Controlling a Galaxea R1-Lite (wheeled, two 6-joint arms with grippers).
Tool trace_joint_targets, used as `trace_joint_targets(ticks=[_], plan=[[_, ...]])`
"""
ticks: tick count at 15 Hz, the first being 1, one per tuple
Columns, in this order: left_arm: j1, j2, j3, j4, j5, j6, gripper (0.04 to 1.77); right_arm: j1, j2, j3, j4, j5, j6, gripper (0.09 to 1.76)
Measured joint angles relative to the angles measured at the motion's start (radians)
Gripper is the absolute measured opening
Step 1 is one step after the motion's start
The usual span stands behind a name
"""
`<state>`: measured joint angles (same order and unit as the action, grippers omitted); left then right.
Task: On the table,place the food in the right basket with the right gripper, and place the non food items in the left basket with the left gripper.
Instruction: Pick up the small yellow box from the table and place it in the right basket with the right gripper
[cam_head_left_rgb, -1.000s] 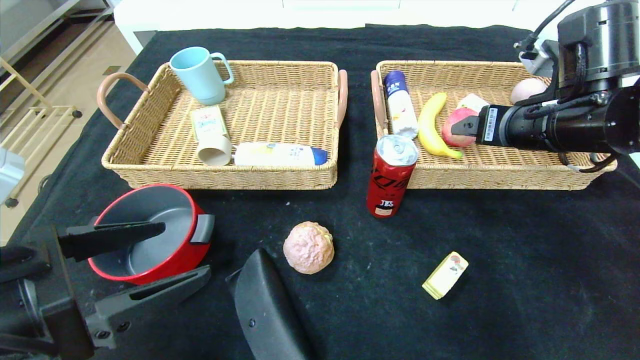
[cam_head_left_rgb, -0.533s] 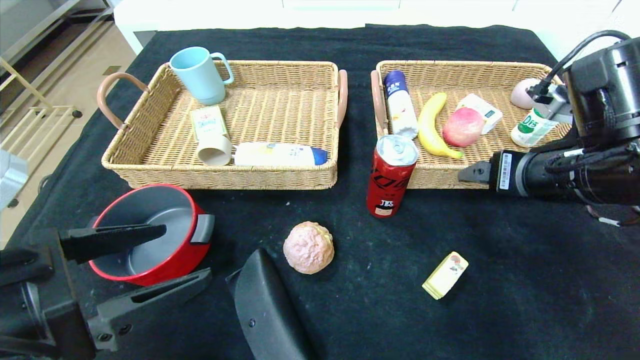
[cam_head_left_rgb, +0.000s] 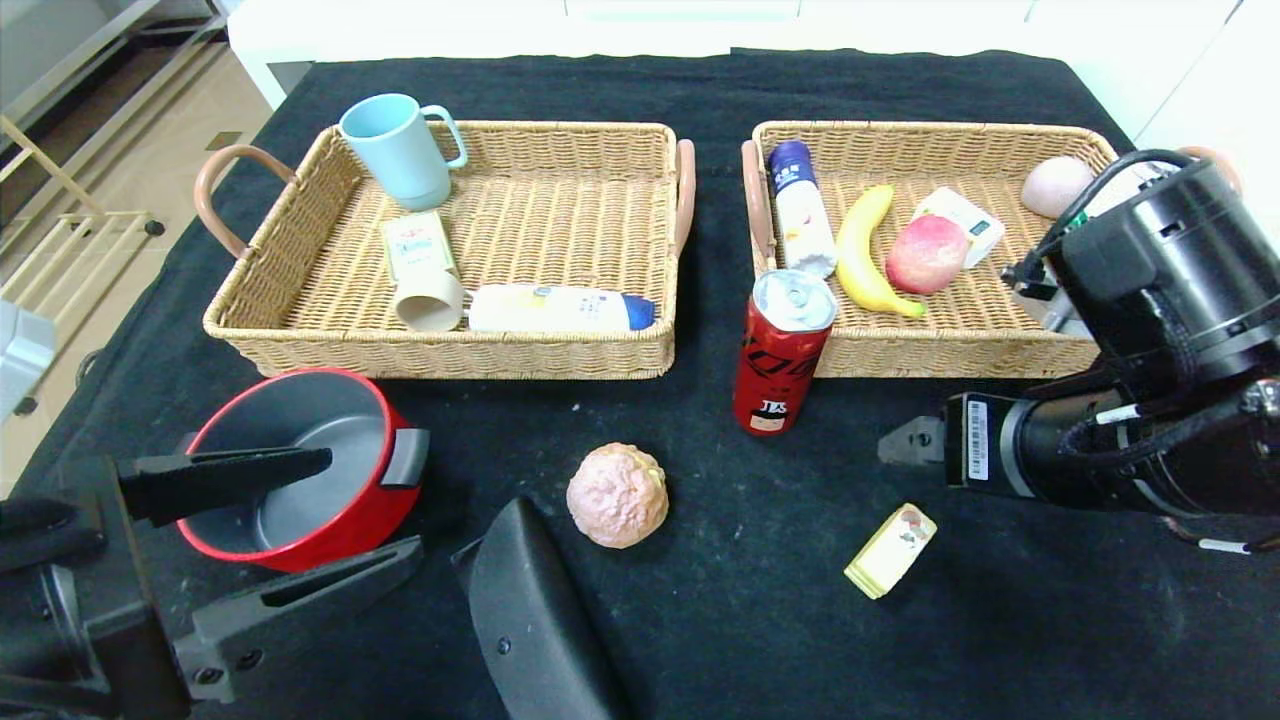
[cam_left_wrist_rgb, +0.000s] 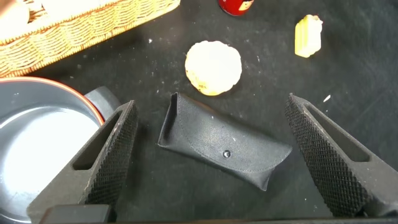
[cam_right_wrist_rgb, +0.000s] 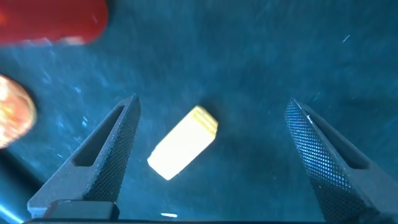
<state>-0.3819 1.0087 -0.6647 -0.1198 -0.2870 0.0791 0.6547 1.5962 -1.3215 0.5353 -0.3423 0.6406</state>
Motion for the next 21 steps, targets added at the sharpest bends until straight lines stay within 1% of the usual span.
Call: trace_joint_targets(ticks=[2,4,11,21], plan=[[0.001,0.000,-0.002,-0.002,0.000,0.000,1.72,0.011,0.014,0.016,0.002,-0.001,0.027,1.70],[0.001,-0.001,-0.004,-0.002,0.002,0.000,1.72,0.040,0.026,0.026,0.022,-0.002,0.029,1.70],[0.001,-0.001,-0.004,-0.001,0.007,0.002,1.72,0.086,0.100,0.007,0.041,-0.003,0.052,1.70],[0.000,0.002,-0.002,0.000,0.006,0.002,1.72,0.092,0.145,-0.002,0.065,-0.001,0.067,1.71]])
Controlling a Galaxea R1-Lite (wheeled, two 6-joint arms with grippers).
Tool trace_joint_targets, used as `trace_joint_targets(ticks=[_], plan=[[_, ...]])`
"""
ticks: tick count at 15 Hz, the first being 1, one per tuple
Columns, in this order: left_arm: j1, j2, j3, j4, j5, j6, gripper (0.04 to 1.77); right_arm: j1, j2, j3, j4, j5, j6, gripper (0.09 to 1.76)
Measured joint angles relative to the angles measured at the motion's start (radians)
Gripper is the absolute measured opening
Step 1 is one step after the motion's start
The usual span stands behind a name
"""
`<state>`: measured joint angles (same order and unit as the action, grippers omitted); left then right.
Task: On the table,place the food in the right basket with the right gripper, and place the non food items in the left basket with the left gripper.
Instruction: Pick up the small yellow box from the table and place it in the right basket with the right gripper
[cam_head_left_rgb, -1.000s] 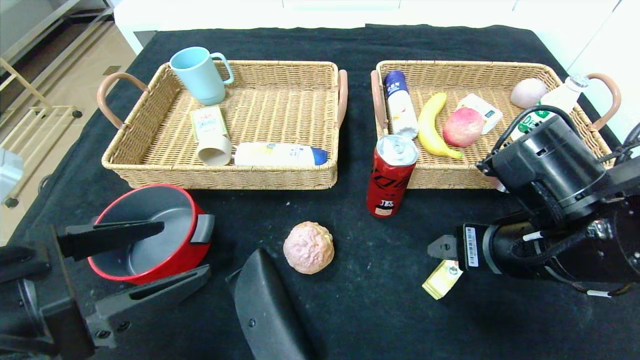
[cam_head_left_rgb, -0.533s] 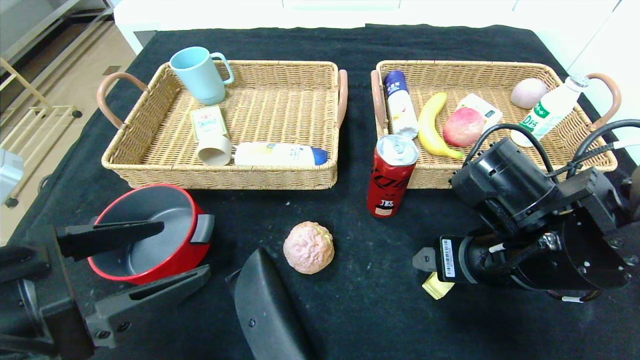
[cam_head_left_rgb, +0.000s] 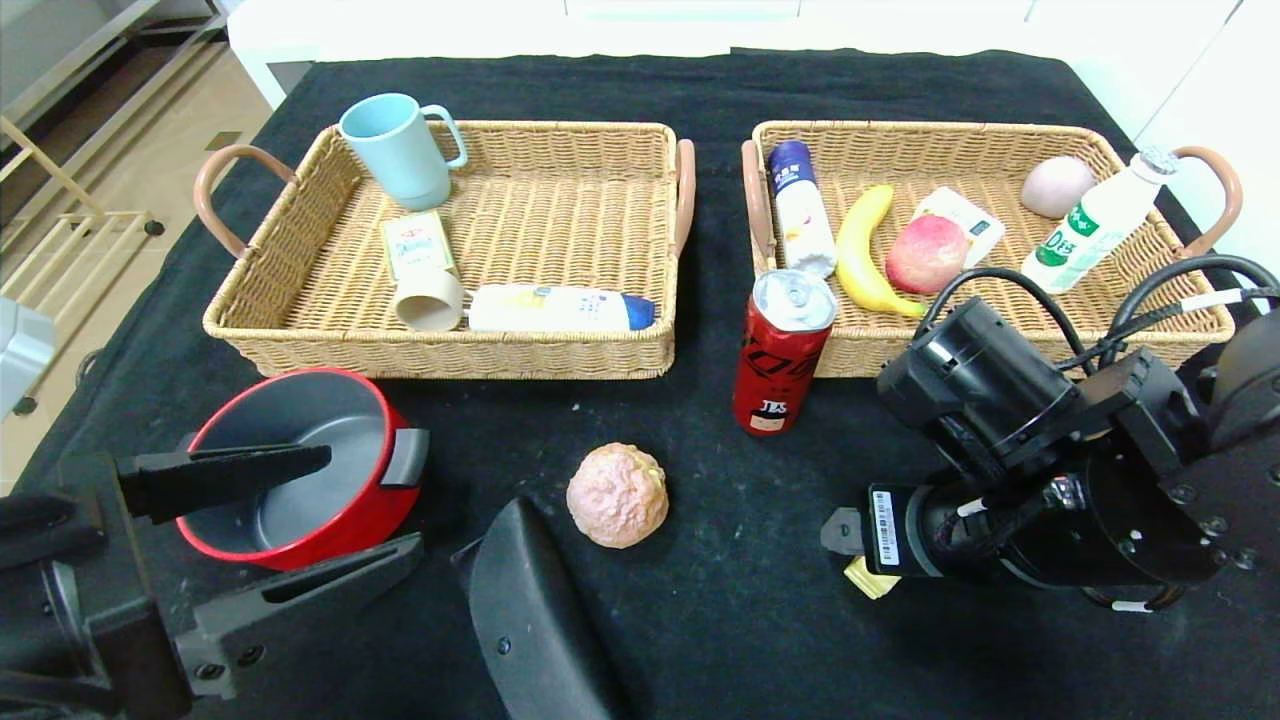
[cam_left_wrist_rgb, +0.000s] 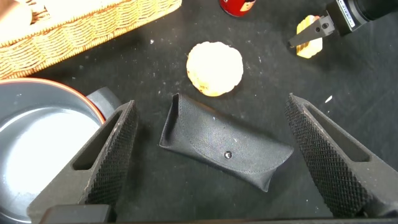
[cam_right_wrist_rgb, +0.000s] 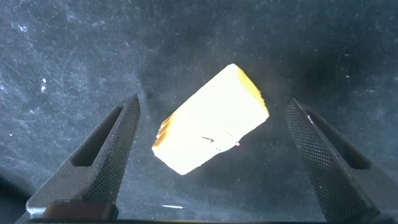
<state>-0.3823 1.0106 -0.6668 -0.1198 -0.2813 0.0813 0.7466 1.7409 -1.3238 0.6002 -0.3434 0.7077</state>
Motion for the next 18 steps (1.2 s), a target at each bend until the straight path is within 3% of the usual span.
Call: trace_joint_targets(ticks=[4,5,8,11,13,18], plan=[[0.001,0.000,0.000,0.000,0.000,0.001,1.72,0.000,0.009,0.000,-0.001,0.000,0.000,1.71],[0.000,0.000,0.000,0.000,0.000,0.001,1.72,0.000,0.012,0.000,-0.001,0.000,0.001,1.62],[0.001,0.000,0.000,0.000,0.000,0.001,1.72,0.000,0.019,0.000,-0.002,-0.001,0.001,1.13],[0.001,0.000,0.000,0.000,0.001,0.001,1.72,0.000,0.022,0.001,-0.001,-0.001,0.000,0.81],[0.001,-0.001,0.000,0.000,0.000,0.001,1.72,0.000,0.022,0.001,-0.001,0.000,0.000,0.41],[0.001,-0.001,0.000,0.000,0.000,0.001,1.72,0.000,0.024,0.006,-0.002,-0.002,0.000,0.41]])
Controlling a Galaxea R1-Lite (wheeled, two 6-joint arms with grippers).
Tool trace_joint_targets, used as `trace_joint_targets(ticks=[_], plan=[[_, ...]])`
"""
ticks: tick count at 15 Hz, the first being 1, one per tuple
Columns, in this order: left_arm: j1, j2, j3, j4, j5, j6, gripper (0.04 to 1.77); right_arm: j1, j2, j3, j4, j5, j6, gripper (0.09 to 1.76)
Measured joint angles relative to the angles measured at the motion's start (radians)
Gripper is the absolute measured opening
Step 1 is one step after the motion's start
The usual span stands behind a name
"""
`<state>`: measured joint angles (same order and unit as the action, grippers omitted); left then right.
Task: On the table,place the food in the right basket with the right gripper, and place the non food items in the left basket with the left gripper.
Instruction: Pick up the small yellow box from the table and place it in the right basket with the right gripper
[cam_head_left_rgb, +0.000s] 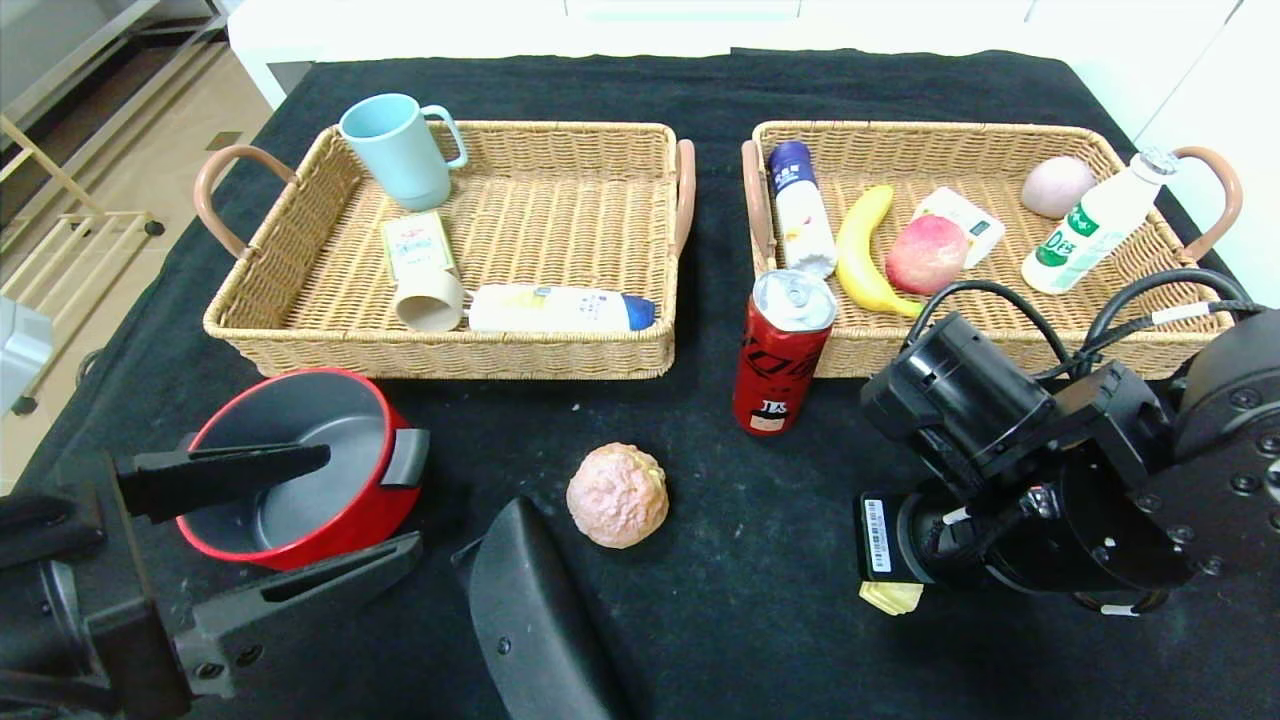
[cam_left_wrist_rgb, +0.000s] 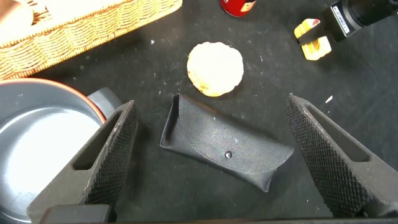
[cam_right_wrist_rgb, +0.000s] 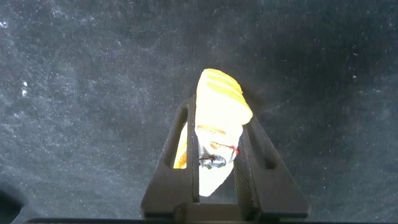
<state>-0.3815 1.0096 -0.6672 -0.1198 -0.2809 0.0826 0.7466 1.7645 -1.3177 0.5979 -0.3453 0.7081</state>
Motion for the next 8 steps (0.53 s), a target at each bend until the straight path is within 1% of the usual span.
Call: trace_joint_targets(ticks=[8], plan=[[0.000,0.003,0.002,0.000,0.000,0.001,1.72,0.000,0.000,0.004,0.002,0.000,-0.001,0.41]])
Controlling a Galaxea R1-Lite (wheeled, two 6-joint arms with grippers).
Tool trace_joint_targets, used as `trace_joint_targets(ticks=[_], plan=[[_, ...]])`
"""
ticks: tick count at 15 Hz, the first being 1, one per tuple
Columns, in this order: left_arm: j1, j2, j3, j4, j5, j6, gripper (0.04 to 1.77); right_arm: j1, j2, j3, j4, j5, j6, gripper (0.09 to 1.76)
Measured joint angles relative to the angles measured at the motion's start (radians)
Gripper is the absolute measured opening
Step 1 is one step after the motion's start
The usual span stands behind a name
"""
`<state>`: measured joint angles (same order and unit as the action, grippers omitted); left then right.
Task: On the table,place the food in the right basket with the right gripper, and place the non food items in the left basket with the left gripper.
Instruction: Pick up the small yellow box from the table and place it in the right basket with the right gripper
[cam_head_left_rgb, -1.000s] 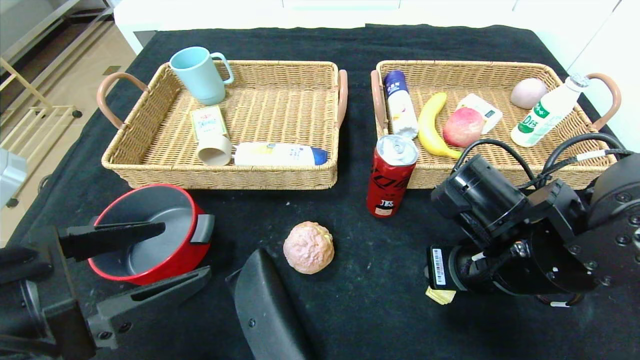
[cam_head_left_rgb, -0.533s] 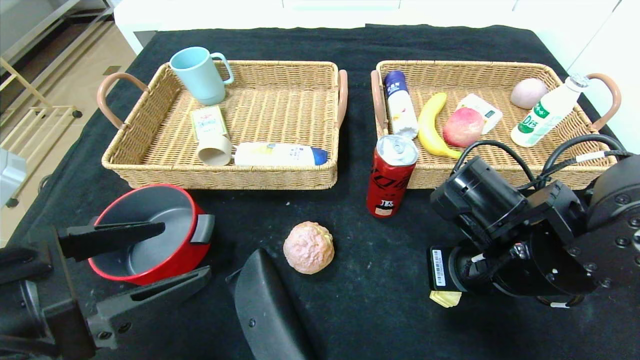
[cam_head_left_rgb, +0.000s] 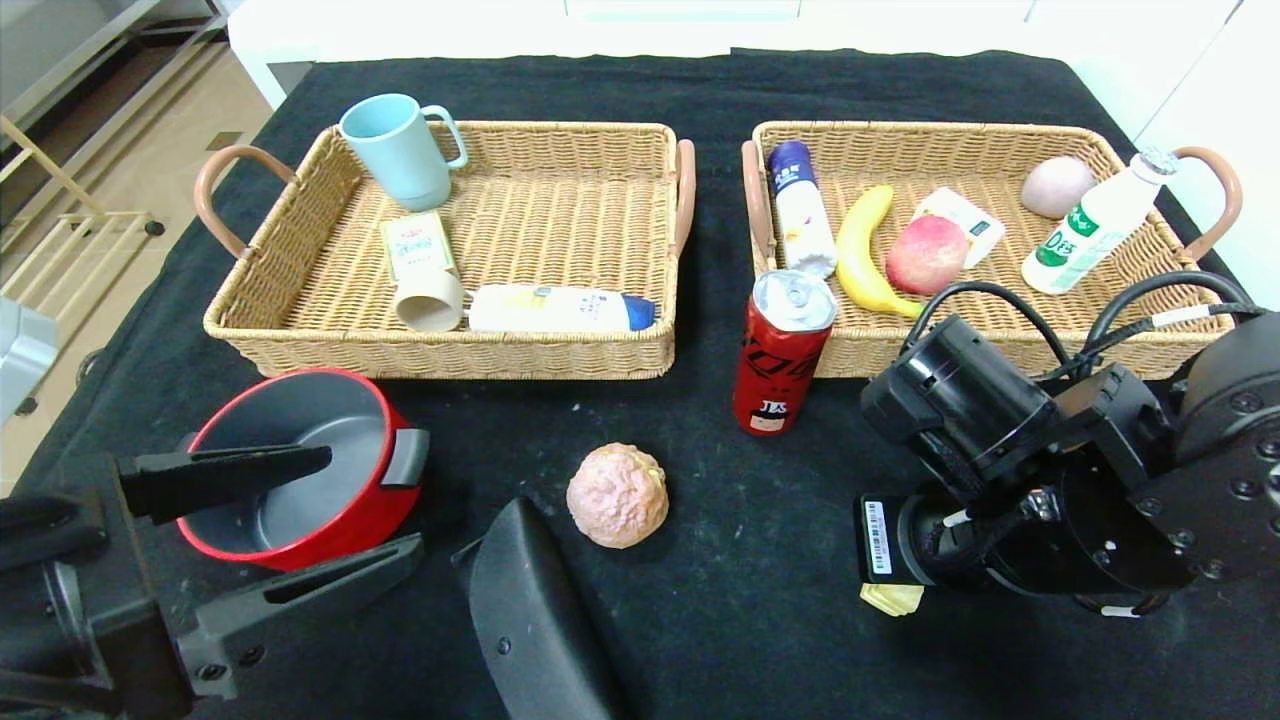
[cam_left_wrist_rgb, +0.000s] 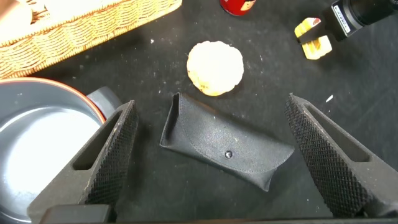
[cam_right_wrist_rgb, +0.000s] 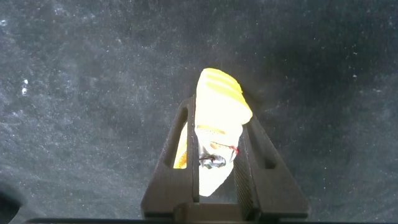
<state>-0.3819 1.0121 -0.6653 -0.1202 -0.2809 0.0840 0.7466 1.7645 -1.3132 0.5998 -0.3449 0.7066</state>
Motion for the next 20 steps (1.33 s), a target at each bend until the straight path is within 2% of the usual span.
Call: trace_joint_targets(ticks=[6,9,11,13,18,20], plan=[[0.000,0.002,0.001,0.001,0.000,0.008,1.72,0.007,-0.049,-0.021,0.104,-0.010,-0.026,0.41],[0.000,0.003,0.001,0.001,0.000,0.008,1.72,0.007,-0.081,-0.039,0.111,-0.014,-0.061,0.41],[0.000,0.003,0.001,0.000,0.000,0.008,1.72,0.005,-0.092,-0.053,0.109,-0.063,-0.105,0.41],[0.001,0.003,0.000,-0.001,0.000,0.008,1.72,-0.012,-0.096,-0.065,0.104,-0.121,-0.142,0.41],[0.005,0.000,-0.001,-0.001,0.001,0.011,1.72,-0.068,-0.112,-0.157,0.103,-0.128,-0.190,0.41],[0.030,-0.005,-0.006,-0.003,0.000,0.019,1.72,-0.103,-0.116,-0.209,0.095,-0.130,-0.235,0.41]])
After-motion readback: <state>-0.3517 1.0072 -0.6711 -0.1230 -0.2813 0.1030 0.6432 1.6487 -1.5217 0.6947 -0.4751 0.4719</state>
